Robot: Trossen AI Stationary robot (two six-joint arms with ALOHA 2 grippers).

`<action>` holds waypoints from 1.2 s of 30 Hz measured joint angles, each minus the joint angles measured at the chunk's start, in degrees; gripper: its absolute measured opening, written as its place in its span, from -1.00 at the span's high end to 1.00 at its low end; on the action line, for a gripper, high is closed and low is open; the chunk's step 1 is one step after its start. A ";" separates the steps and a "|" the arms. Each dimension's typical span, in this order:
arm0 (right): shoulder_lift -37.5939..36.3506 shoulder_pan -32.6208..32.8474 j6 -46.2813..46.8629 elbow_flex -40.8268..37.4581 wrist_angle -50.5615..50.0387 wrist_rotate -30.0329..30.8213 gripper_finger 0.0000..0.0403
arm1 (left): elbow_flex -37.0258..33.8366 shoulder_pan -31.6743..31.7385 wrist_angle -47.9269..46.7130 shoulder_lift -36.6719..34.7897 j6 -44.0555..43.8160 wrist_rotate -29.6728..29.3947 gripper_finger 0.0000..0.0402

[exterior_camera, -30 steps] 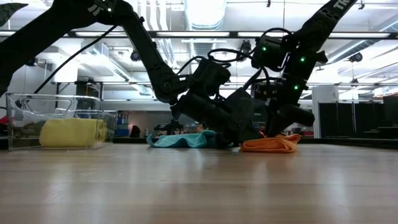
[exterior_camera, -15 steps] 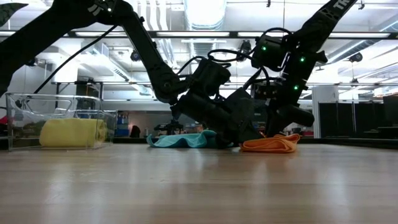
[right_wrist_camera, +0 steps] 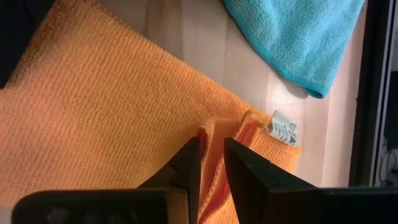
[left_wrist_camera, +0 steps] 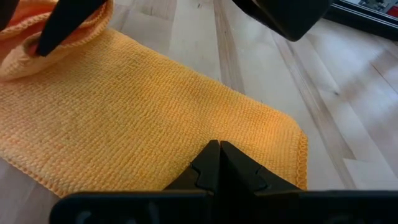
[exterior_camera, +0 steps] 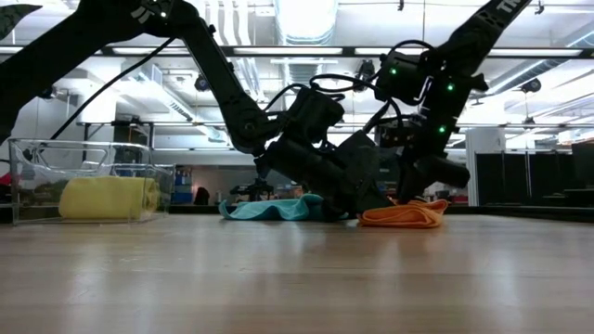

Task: Roll microfiber towels into tight, uniform cylinder then place into a basket
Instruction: Roll the orange microfiber towel

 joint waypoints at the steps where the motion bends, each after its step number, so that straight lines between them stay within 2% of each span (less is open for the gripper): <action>1: -0.01 0.00 0.00 0.15 -0.43 0.00 0.68 | 0.00 0.00 0.01 0.00 -0.01 0.00 1.00; 24: 1.92 0.09 1.37 0.66 -0.94 -1.93 0.70 | 0.02 -0.01 0.01 0.00 -0.04 0.00 1.00; 29: 4.60 0.11 1.07 0.62 1.21 0.65 0.71 | 0.00 -0.02 0.01 0.00 -0.07 0.02 1.00; 36: 2.71 0.11 0.93 0.60 1.47 1.01 0.82 | 0.02 -0.02 0.01 0.00 -0.09 0.00 1.00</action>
